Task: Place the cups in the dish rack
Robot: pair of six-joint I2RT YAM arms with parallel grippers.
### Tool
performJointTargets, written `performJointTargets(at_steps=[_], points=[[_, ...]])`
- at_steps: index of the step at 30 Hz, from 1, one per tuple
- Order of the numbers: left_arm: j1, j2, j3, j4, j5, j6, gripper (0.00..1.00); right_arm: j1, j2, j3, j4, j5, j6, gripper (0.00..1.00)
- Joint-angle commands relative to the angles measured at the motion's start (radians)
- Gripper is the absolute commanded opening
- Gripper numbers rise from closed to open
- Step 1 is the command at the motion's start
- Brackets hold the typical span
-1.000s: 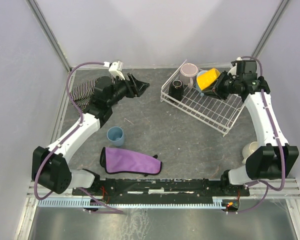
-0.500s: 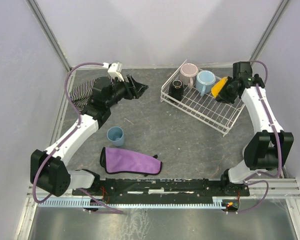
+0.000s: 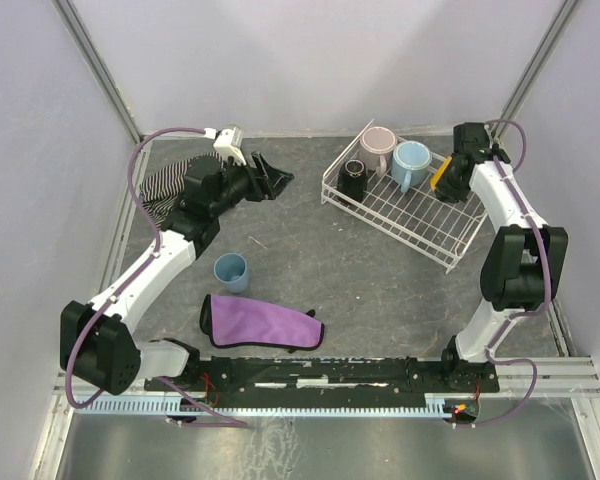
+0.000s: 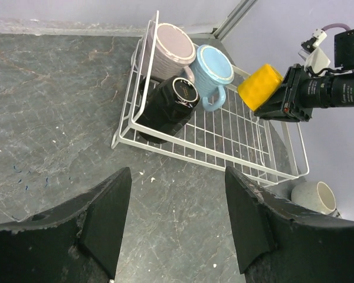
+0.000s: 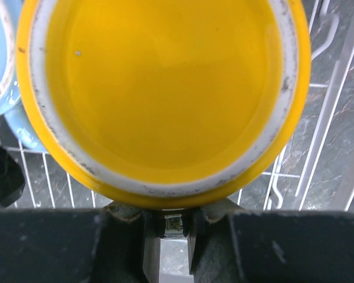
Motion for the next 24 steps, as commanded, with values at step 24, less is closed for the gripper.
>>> performJointTargets(at_steps=[24], points=[[0.015, -0.042, -0.075, 0.039, -0.004, 0.033, 0.71, 0.05, 0.186, 0.104, 0.226, 0.17, -0.276, 0.01]])
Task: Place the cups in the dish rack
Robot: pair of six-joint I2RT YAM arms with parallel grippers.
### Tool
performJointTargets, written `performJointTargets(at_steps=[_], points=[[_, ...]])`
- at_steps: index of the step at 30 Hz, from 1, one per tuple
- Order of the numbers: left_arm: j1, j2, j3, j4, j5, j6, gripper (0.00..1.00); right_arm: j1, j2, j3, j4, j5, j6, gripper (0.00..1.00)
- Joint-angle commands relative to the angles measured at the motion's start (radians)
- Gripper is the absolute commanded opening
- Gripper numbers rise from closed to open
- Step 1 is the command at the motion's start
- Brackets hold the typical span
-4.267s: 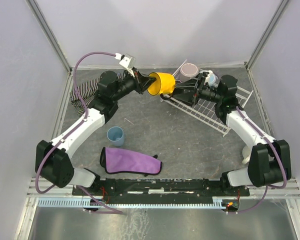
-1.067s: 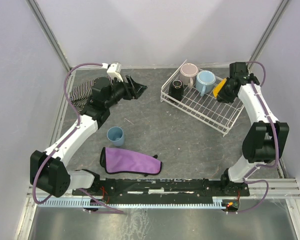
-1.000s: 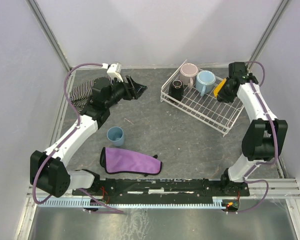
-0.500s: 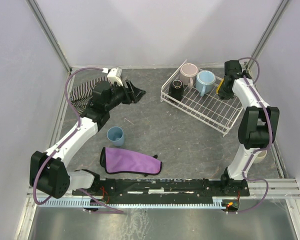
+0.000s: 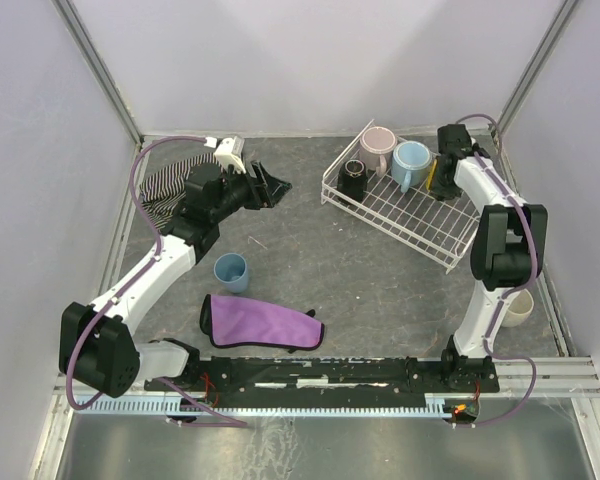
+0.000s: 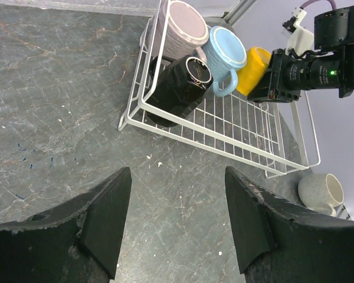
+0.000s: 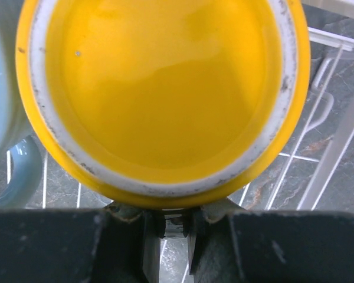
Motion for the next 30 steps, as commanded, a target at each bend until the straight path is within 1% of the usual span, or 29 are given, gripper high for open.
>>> performJointTargets(at_steps=[1, 5, 6, 8, 9, 10, 13, 17, 19, 24, 27, 30], points=[[0.006, -0.029, -0.011, 0.043, -0.004, 0.033, 0.71, 0.022, 0.008, 0.043, 0.123, 0.047, -0.05, 0.01], [0.006, -0.036, -0.016, 0.037, -0.008, 0.034, 0.71, 0.024, 0.03, 0.042, 0.118, 0.063, -0.051, 0.01], [0.006, -0.04, -0.017, 0.036, -0.009, 0.034, 0.71, 0.024, 0.03, 0.036, 0.119, 0.063, -0.051, 0.03], [0.005, -0.046, -0.023, 0.032, -0.011, 0.034, 0.71, 0.024, 0.028, 0.027, 0.119, 0.063, -0.051, 0.26], [0.006, -0.049, -0.027, 0.031, -0.013, 0.034, 0.71, 0.024, 0.025, 0.022, 0.118, 0.06, -0.052, 0.35], [0.006, -0.053, -0.03, 0.03, -0.015, 0.034, 0.71, 0.023, 0.019, 0.016, 0.118, 0.056, -0.052, 0.4], [0.006, -0.058, -0.037, 0.03, -0.015, 0.032, 0.71, 0.024, -0.002, 0.002, 0.12, 0.049, -0.05, 0.5], [0.006, -0.06, -0.045, 0.035, -0.012, 0.022, 0.71, 0.023, -0.029, -0.001, 0.101, 0.047, -0.049, 0.56], [0.005, -0.065, -0.045, 0.034, -0.009, 0.02, 0.71, 0.024, -0.053, -0.003, 0.088, 0.042, -0.045, 0.57], [0.005, -0.083, -0.05, -0.004, -0.009, 0.02, 0.71, 0.023, -0.156, -0.014, 0.024, 0.028, -0.028, 0.59], [0.004, -0.09, -0.053, -0.044, 0.005, 0.012, 0.71, 0.022, -0.217, -0.013, -0.026, 0.027, -0.031, 0.62], [0.005, -0.092, -0.045, -0.114, 0.027, 0.008, 0.71, 0.022, -0.273, -0.008, -0.1, 0.041, -0.027, 0.63]])
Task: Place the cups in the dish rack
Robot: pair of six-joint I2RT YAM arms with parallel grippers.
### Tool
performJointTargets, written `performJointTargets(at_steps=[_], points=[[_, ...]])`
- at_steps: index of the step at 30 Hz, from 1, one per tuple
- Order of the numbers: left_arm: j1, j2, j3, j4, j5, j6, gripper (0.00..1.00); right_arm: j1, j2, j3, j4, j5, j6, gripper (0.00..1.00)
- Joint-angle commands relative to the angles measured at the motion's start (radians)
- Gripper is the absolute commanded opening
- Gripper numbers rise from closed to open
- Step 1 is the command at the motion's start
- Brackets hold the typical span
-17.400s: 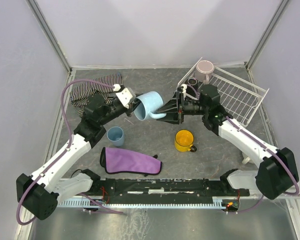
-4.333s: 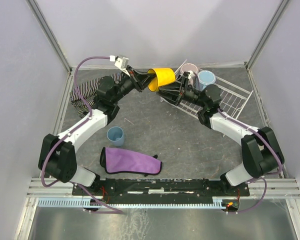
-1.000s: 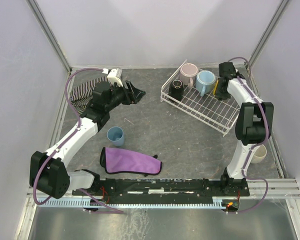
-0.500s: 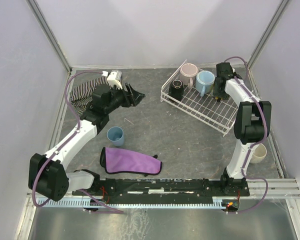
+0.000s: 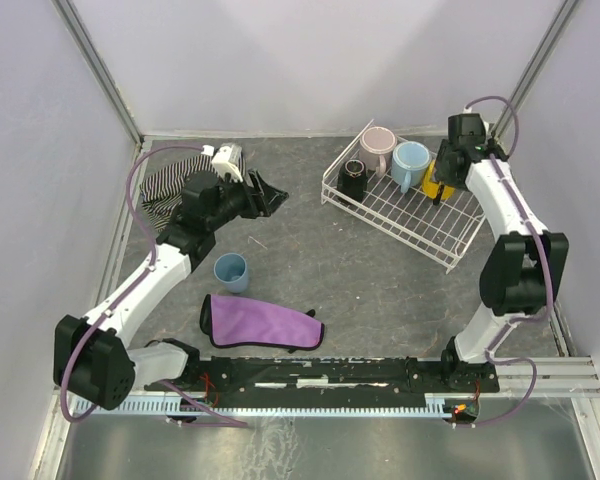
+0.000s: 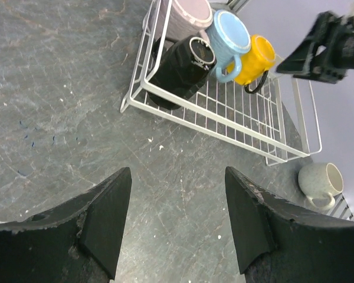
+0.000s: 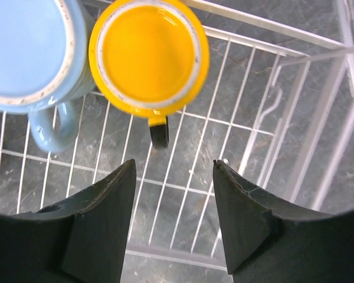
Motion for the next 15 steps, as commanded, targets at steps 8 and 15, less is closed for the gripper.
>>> performJointTargets(at_steps=[8, 15], points=[[0.0, 0.047, 0.058, -0.166, 0.106, 0.024, 0.77, -0.065, -0.364, -0.106, -0.323, 0.081, 0.194, 0.78], [-0.04, 0.225, 0.208, -0.16, 0.193, -0.003, 0.77, -0.121, -0.512, -0.208, -0.481, 0.154, 0.468, 0.85]])
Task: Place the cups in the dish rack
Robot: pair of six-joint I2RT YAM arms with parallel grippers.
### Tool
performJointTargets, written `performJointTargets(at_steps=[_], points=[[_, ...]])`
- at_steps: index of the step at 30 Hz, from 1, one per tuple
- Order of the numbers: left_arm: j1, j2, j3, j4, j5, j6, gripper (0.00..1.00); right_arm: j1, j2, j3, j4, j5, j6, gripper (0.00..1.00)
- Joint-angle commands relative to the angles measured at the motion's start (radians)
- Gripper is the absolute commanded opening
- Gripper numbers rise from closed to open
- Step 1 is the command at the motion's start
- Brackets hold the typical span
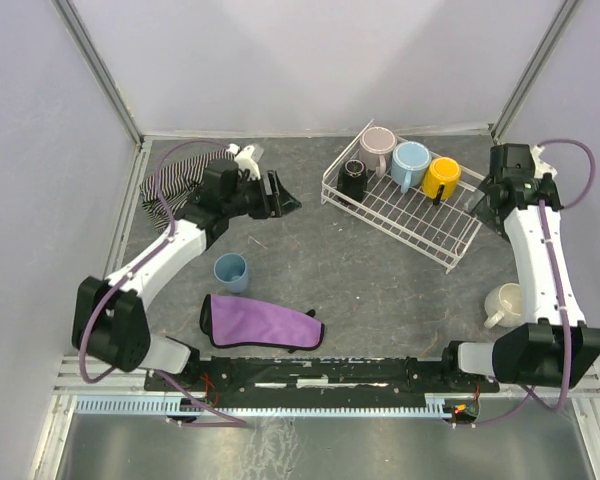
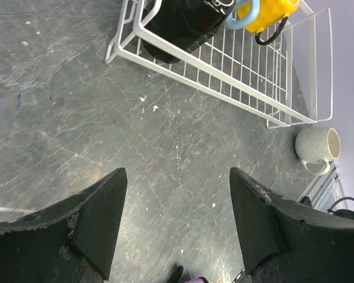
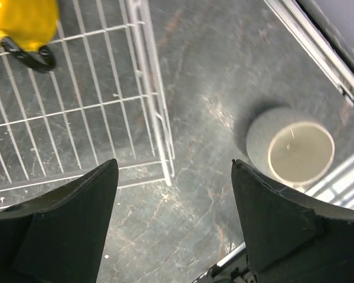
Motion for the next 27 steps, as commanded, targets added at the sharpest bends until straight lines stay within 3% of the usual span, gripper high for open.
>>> performJointTargets(at_steps=[1, 13, 20, 27], points=[[-0.042, 0.075, 0.116, 0.016, 0.079, -0.001, 0.76, -0.022, -0.094, -0.07, -0.12, 0.062, 0.199, 0.85], [-0.2, 0.232, 0.221, -0.032, 0.121, 0.052, 0.74, -0.156, -0.48, -0.392, -0.157, 0.178, 0.444, 0.75], [-0.257, 0.287, 0.241, -0.04, 0.132, 0.067, 0.73, -0.252, -0.505, -0.515, -0.049, 0.152, 0.446, 0.74], [-0.269, 0.314, 0.257, -0.06, 0.121, 0.08, 0.72, -0.404, -0.439, -0.585, 0.114, -0.014, 0.344, 0.73]])
